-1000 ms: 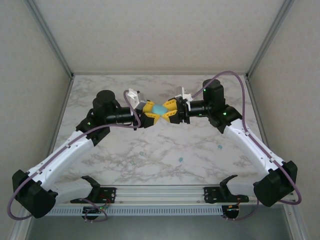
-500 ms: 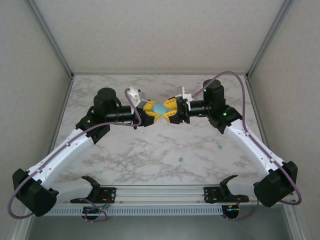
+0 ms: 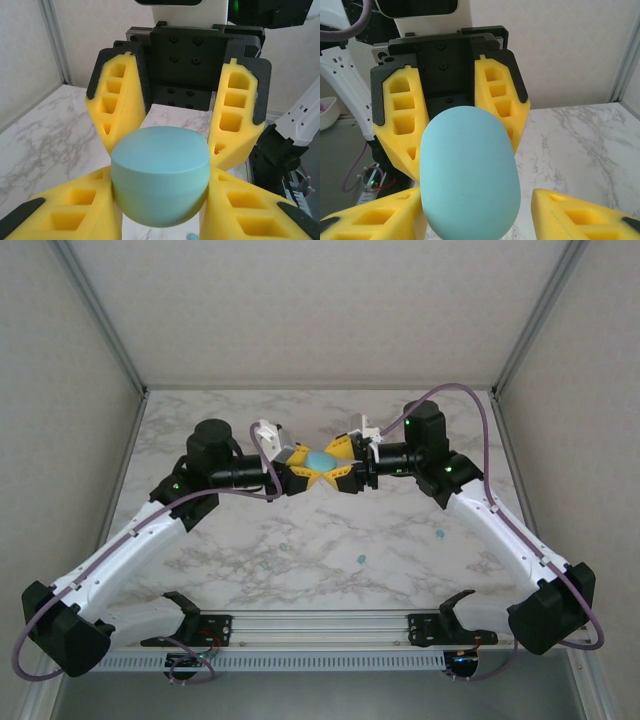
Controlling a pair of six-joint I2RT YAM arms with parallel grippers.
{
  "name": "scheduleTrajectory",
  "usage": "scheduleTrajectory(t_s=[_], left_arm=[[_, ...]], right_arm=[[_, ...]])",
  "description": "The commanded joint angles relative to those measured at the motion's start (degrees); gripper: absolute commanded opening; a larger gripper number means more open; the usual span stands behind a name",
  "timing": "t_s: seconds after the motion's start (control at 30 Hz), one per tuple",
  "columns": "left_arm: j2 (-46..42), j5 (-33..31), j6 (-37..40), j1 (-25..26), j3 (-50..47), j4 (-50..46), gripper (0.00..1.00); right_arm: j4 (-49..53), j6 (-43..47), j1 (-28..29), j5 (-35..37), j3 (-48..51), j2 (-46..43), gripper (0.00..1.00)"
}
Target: Insert the wireless bluetooth earbuds into the charging case
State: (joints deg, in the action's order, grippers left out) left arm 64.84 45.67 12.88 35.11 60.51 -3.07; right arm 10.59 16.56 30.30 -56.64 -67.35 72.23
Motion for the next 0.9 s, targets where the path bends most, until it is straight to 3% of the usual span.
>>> scheduleTrajectory(t_s=[0.0, 0.73, 0.87], left_arm=[[-1.93, 1.76, 1.97, 0.92, -0.98, -0.72, 0.19], [-3.05, 0.35, 2.66, 1.10, -3.06, 0.92, 0.17], [-3.35, -0.35, 1.33, 1.10, -4.27, 3.21, 0.17]], right_arm=[[-2.26, -3.29, -0.83, 1.82, -1.46, -0.78, 0.56], [-6.29, -10.73, -1.74, 7.12, -2.02, -0.65, 0.64], [-5.81, -13.60, -1.79, 13.65, -2.47, -0.85, 0.67]])
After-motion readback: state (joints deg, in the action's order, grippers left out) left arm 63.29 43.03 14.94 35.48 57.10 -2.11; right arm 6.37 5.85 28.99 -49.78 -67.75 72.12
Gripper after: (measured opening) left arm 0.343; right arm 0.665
